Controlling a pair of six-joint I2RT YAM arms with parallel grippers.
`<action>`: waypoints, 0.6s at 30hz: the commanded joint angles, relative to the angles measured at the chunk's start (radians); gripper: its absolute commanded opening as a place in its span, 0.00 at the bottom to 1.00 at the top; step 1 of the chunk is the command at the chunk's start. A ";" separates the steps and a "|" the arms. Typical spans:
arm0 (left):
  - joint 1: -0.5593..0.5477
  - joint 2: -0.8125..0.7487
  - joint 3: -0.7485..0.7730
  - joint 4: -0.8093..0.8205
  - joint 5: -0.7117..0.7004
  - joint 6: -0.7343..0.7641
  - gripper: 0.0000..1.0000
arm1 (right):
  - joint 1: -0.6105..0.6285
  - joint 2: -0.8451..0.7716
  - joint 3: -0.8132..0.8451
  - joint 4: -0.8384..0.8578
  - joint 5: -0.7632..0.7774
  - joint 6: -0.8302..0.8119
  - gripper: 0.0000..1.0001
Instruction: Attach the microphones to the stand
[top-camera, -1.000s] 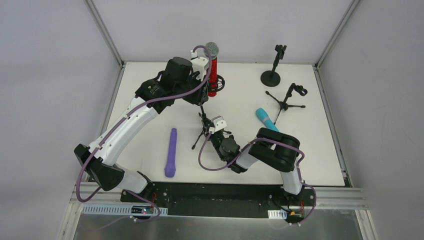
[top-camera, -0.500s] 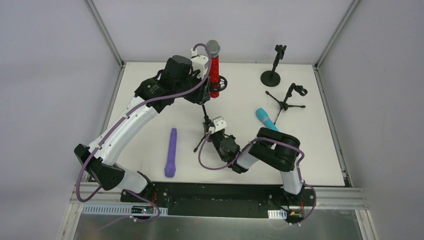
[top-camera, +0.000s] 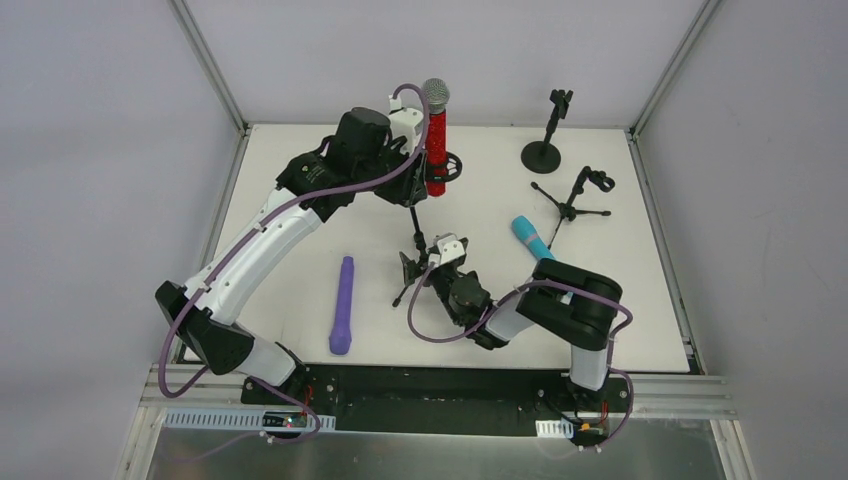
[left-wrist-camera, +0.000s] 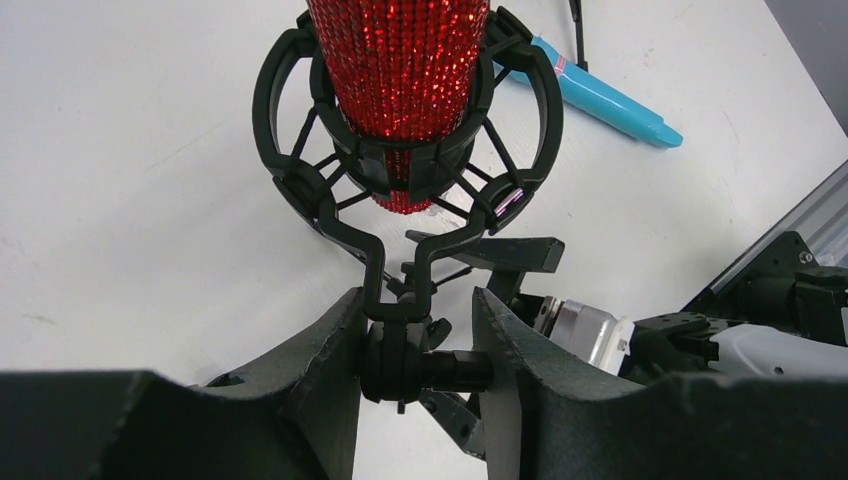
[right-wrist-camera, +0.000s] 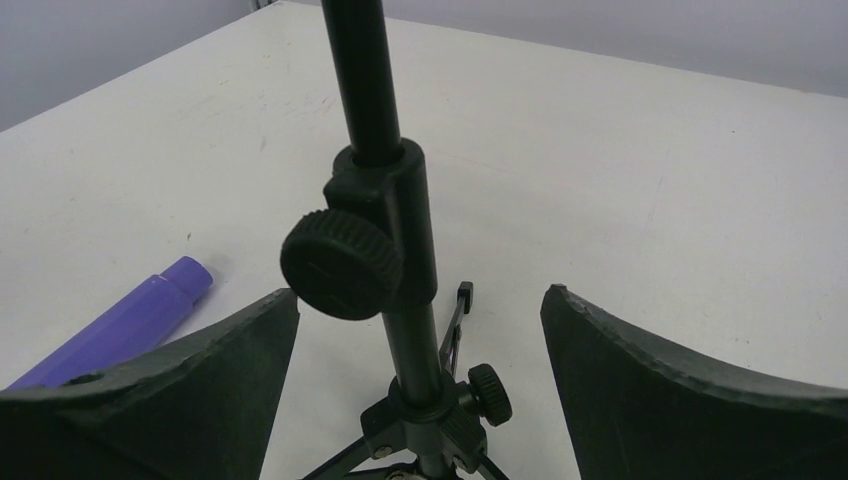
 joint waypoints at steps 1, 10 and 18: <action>-0.001 0.002 0.054 0.080 -0.036 -0.001 0.00 | -0.002 -0.072 -0.011 0.027 0.005 0.031 0.96; -0.001 0.038 0.059 0.080 -0.102 0.009 0.00 | -0.002 -0.174 -0.051 0.027 0.031 0.056 0.99; -0.001 0.072 0.080 0.080 -0.200 0.008 0.00 | -0.002 -0.250 -0.119 0.027 0.090 0.081 0.99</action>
